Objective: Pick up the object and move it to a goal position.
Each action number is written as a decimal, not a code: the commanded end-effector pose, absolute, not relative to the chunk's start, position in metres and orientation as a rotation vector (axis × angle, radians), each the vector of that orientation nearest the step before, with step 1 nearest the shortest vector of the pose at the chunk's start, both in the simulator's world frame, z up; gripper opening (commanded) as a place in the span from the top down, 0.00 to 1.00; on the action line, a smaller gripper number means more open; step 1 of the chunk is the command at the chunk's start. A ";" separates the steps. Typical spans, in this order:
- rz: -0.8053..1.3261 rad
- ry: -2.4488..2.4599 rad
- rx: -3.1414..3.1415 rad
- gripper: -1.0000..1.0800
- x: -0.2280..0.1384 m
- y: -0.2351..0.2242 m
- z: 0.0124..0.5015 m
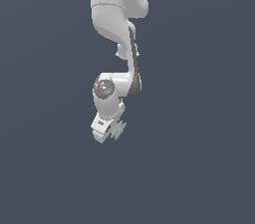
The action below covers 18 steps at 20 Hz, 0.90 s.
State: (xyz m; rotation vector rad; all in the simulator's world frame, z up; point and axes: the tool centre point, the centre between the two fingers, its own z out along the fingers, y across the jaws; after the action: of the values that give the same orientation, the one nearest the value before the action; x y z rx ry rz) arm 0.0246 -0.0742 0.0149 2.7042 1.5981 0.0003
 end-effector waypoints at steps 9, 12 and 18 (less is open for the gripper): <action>0.001 1.598 2.704 1.00 0.021 -0.069 0.019; 0.001 1.598 2.704 1.00 0.015 -0.061 0.024; 0.000 1.598 2.704 1.00 -0.002 -0.037 0.043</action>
State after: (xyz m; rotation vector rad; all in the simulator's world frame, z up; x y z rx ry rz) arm 0.0026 -0.0442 0.0371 2.7047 1.5974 -0.0010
